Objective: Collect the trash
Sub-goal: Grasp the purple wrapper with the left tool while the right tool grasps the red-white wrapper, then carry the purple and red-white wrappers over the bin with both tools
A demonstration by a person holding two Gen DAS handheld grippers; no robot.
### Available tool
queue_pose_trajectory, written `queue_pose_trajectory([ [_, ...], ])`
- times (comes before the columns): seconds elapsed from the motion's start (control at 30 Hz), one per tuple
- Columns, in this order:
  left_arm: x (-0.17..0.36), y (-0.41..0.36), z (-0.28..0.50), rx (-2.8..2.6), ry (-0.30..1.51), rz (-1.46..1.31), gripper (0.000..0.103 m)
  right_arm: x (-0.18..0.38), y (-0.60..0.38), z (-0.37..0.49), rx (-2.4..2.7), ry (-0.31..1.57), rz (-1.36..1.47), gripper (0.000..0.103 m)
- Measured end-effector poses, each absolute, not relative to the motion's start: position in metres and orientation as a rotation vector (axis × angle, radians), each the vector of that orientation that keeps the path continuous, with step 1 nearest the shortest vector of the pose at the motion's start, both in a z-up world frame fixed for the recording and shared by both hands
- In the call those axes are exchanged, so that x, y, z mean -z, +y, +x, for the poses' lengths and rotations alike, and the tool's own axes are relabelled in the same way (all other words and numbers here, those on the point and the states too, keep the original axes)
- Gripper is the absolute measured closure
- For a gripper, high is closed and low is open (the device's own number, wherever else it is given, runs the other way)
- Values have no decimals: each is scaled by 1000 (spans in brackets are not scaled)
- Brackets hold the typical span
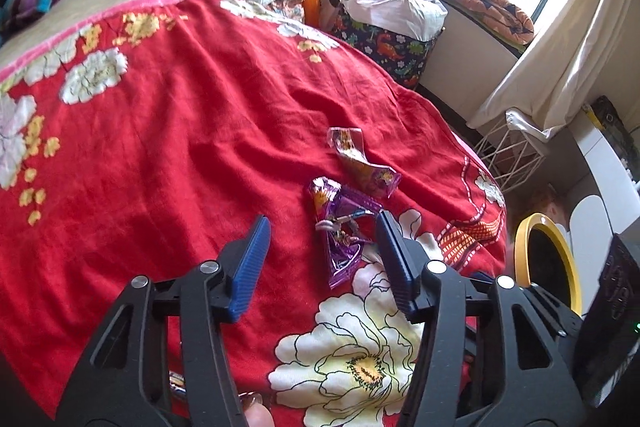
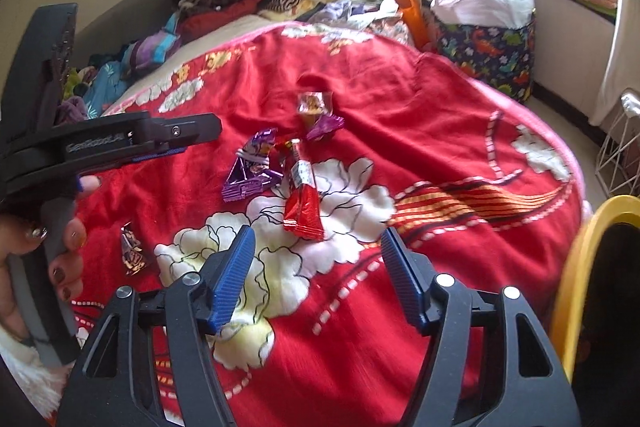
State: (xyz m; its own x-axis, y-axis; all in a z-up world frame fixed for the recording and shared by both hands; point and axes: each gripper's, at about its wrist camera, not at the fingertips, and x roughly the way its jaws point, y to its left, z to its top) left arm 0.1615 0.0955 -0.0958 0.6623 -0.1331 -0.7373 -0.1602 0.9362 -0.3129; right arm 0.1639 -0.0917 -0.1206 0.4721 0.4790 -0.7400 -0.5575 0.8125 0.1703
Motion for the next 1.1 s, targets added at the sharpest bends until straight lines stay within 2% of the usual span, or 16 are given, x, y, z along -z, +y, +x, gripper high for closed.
queue_pose_trajectory([
  [0.17, 111, 96, 166, 24, 892, -433, 65, 136, -79, 178, -651, 913, -105, 55],
  [0.3, 121, 95, 173, 48, 920, -490, 66, 144, -78, 188, -653, 944, -83, 84],
  [0.37, 125, 95, 176, 53, 932, -513, 66, 145, -83, 191, -657, 951, -54, 88],
  [0.4, 127, 95, 178, 55, 939, -528, 66, 144, -84, 191, -657, 948, -52, 97],
  [0.43, 130, 95, 179, 58, 943, -541, 69, 143, -87, 190, -663, 944, -51, 100],
  [0.6, 138, 91, 180, 56, 962, -546, 93, 135, -102, 183, -667, 927, -20, 101],
  [1.1, 84, 66, 164, 113, 843, -448, 94, 101, -166, 153, -617, 845, 67, 101],
])
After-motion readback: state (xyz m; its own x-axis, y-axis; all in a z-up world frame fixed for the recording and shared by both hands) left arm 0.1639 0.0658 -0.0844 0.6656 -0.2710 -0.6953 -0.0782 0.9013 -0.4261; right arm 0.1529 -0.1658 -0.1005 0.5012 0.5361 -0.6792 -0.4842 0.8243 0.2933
